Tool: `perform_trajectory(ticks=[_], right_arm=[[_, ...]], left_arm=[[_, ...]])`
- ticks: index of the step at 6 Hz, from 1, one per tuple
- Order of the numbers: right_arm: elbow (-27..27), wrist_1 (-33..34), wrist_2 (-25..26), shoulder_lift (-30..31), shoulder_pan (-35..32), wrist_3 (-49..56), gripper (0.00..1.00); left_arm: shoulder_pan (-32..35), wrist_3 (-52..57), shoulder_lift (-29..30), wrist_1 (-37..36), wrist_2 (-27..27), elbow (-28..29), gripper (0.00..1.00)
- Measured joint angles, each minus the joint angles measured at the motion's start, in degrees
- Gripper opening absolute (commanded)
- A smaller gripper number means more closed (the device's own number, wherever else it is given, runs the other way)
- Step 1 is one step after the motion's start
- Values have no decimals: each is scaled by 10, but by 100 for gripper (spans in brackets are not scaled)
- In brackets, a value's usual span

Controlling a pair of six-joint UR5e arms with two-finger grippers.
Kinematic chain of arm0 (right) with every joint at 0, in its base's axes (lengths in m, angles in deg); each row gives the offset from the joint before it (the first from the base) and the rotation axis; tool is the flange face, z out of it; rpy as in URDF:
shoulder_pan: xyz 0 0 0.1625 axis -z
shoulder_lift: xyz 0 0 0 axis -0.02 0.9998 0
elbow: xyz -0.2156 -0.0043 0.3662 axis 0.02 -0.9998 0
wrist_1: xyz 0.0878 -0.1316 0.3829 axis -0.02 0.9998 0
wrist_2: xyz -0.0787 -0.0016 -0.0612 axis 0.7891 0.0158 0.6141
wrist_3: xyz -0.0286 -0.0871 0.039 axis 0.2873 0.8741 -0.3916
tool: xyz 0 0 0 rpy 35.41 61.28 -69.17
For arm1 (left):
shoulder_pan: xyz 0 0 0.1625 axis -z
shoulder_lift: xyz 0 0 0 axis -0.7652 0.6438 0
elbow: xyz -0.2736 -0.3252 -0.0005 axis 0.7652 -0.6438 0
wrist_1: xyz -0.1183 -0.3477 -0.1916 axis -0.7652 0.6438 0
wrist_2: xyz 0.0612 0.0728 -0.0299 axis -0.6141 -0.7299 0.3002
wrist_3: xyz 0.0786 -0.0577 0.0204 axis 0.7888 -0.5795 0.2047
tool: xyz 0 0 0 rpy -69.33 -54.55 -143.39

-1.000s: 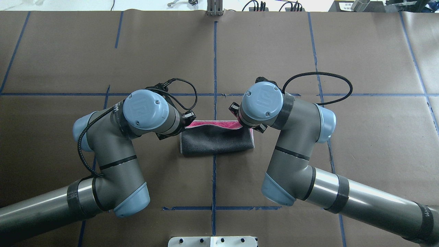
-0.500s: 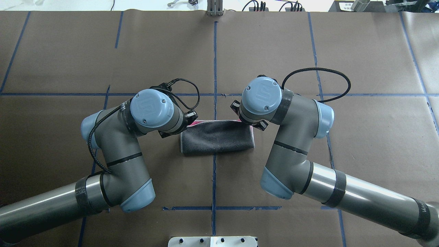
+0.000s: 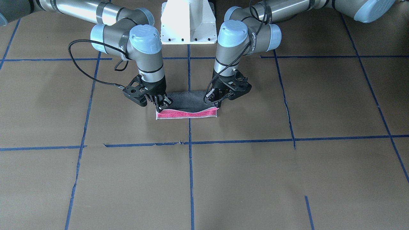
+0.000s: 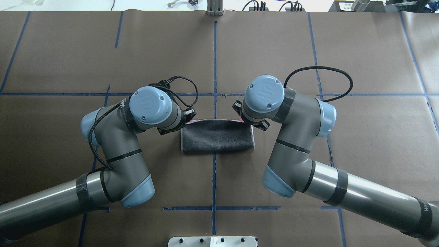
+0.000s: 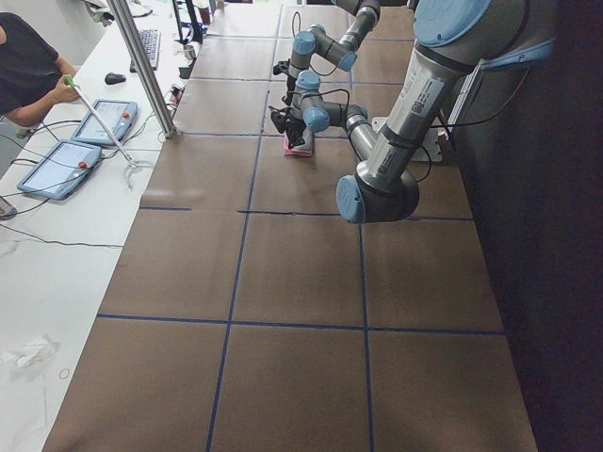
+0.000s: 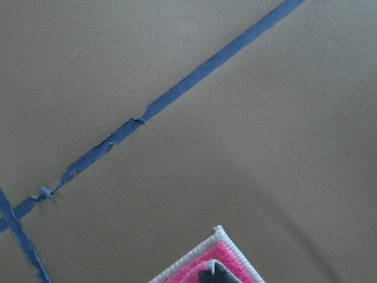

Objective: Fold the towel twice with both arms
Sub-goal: 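Release the folded edge and raise both grippers off the towel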

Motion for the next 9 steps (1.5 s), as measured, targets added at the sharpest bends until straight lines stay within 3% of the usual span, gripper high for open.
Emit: perform_trajectory(ticks=[1,2,5,9], right_arm=[[-1,0,0,0,-1,0,64],[-1,0,0,-1,-1,-1,65],[9,-1,-7,3,0,-1,66],[87,-1,-21,65,59,-16,65]], left_arm=[[1,0,0,8,0,6,73],[2,0,0,18,0,10,77],[16,-1,-1,69,4,2,78],[31,-1,-10,76,7,-21,78]])
